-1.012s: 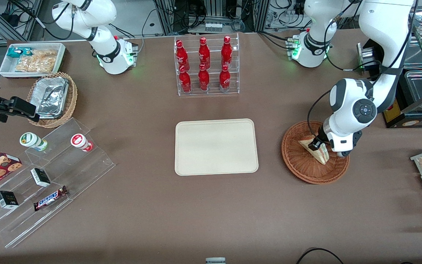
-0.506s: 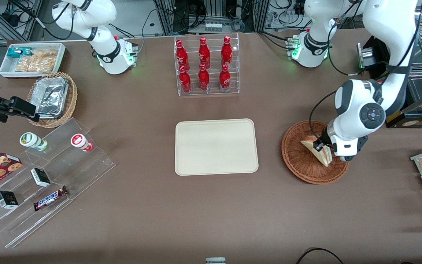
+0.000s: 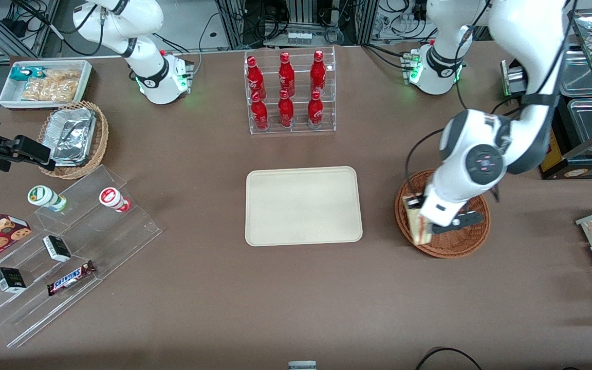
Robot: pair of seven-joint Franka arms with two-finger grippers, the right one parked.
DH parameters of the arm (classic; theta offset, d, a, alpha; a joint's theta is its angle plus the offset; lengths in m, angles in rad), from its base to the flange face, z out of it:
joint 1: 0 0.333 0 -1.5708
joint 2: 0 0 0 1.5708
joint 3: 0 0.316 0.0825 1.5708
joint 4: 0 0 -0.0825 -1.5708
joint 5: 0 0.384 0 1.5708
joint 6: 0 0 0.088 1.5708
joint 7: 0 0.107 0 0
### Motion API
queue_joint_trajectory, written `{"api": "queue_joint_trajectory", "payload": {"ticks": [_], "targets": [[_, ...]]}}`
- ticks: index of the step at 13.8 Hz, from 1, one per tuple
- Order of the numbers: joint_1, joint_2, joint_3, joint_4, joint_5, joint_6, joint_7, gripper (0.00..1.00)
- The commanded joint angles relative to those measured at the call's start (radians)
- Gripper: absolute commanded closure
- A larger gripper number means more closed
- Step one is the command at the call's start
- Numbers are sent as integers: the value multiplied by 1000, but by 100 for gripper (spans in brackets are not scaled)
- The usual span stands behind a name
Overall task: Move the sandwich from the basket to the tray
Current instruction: 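Lift the sandwich and carry it with the left gripper over the cream tray, then lower the sandwich onto the cream tray and open the left gripper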
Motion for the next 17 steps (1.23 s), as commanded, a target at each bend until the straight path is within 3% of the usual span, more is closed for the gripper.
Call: {"api": "queue_joint_trajectory", "payload": {"ticks": [1,8,14,16,17], "targets": [[-107,144,6,191,16,-50,-3,91],[-348,306,6,357,16,-46,-194,92],[-455,431,8,475,25,-46,-354,90],[-457,440,8,476,27,-37,-388,85],[-457,448,8,476,27,-26,-394,72]]}}
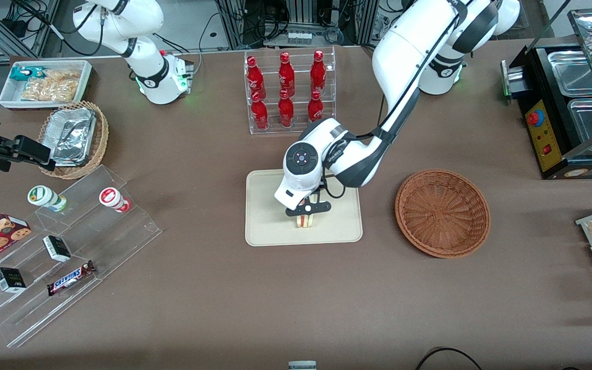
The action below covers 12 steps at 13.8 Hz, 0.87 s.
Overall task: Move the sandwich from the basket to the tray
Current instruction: 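Lower the sandwich onto the cream tray and open the left gripper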
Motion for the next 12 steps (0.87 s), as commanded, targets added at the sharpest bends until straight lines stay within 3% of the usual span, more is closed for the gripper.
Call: {"api": "queue_joint_trajectory", "payload": {"ticks": [1,2,8,12], "targets": [[-7,23,9,43,20,-8,-31,12],[-7,19,11,41,23,-8,-29,0],[11,-107,20,32,74,-105,-23,0],[117,-207,42,23,11,-248,-41,0]]}}
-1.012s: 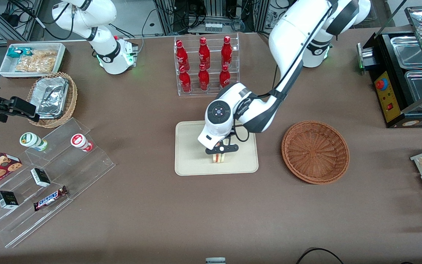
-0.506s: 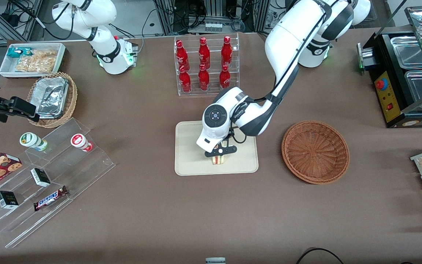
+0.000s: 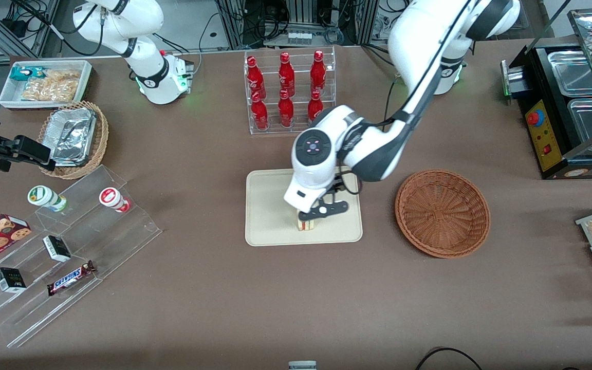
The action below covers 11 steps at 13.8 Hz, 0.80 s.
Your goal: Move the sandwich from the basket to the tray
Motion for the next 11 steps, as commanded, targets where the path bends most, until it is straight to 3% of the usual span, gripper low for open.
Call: {"api": "queue_joint_trajectory", "payload": {"ticks": [1,4,11], "targets": [[68,-63,1,-43,-17,-103,-4,0],[191,-104,0,-72,-10,-122,43,0],[423,-408,1,-349,-21,-146,560,0]]}}
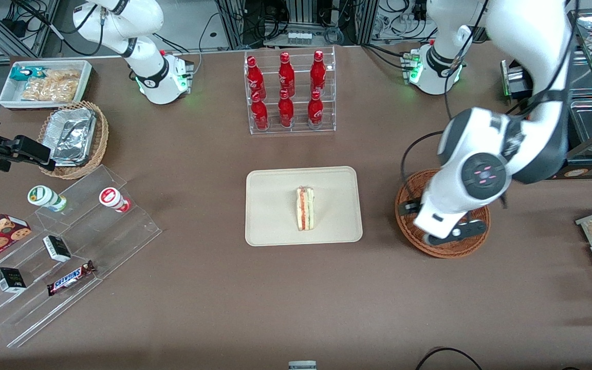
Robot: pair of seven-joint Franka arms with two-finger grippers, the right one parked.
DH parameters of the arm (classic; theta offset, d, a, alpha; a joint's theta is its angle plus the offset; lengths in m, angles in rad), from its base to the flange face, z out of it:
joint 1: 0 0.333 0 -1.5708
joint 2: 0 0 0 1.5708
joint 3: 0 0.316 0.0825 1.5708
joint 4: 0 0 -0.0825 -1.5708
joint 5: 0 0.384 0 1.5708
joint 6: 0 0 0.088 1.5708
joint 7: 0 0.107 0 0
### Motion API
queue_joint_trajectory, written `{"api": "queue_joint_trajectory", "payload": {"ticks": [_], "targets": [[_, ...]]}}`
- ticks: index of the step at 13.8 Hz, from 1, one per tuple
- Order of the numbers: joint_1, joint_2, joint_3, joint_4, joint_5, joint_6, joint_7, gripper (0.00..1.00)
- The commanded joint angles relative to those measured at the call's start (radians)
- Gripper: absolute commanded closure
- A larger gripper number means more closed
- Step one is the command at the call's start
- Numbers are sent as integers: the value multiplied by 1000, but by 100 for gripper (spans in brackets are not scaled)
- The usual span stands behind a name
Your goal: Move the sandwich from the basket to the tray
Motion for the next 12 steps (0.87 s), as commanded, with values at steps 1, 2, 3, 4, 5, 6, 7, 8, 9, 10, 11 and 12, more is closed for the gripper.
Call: {"api": "queue_joint_trajectory", "payload": {"ticks": [1,2,3,4,5,6,7,8,9,10,11,12], "targets": [[55,-179,-6,-145,-18,-31,159,0],[78,-208,-6,-145,-18,-73,222,0],[110,-237,-8,-143,-22,-96,282,0],[128,-266,-8,-145,-22,-111,335,0],[142,-298,-8,-145,-22,-142,395,0],[173,-332,-8,-145,-22,-171,452,0],[193,-357,-6,-146,-24,-183,483,0],[207,-374,-6,-145,-27,-194,512,0],[208,-388,0,-143,-28,-194,520,0],[208,-397,26,-139,-30,-194,520,0],[207,-404,32,-136,-31,-193,520,0],[208,-402,38,-114,-33,-193,520,0]]}}
